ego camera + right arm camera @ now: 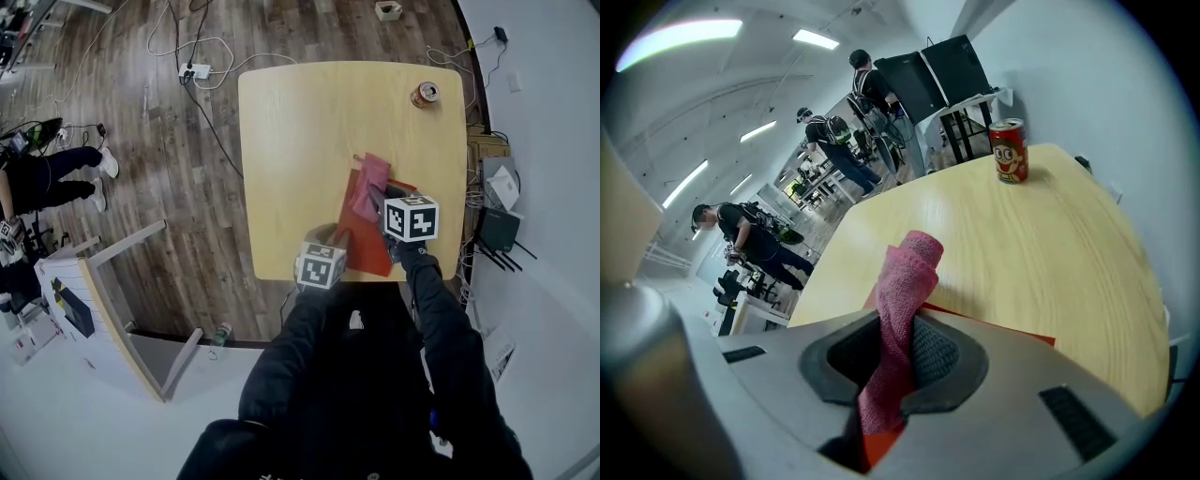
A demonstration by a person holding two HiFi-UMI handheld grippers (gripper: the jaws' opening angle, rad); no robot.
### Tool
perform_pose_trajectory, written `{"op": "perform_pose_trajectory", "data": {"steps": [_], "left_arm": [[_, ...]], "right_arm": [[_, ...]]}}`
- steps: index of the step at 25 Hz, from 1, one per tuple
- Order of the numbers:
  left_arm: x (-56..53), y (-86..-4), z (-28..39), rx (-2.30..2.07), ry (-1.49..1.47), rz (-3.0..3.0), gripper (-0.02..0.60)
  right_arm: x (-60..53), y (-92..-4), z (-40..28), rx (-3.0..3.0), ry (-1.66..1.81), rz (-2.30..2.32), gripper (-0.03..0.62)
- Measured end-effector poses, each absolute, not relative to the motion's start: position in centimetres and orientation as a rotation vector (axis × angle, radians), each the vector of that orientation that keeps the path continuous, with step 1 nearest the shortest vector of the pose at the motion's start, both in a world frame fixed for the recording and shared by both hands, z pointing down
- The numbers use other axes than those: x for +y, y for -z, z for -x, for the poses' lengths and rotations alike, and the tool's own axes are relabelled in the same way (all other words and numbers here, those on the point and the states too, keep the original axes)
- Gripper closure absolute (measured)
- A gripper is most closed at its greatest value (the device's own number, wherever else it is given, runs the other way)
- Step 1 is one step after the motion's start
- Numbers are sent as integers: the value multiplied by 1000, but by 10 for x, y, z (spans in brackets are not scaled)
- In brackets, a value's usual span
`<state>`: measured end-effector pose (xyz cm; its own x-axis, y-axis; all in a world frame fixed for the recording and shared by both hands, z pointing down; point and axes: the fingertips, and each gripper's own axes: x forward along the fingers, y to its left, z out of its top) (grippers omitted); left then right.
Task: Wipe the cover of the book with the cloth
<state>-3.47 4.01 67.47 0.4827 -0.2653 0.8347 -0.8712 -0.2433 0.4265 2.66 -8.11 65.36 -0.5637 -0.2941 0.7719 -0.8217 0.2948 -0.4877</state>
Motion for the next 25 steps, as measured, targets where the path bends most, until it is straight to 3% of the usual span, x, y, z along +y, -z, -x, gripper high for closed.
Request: {"op": "perform_pose_trajectory", "data": {"steps": [25], "left_arm": [[42,-674,36,-978,-800,-1771,449]], "right_arm": [[-66,-653,-97,-1948,-1171,-1095,517]]}}
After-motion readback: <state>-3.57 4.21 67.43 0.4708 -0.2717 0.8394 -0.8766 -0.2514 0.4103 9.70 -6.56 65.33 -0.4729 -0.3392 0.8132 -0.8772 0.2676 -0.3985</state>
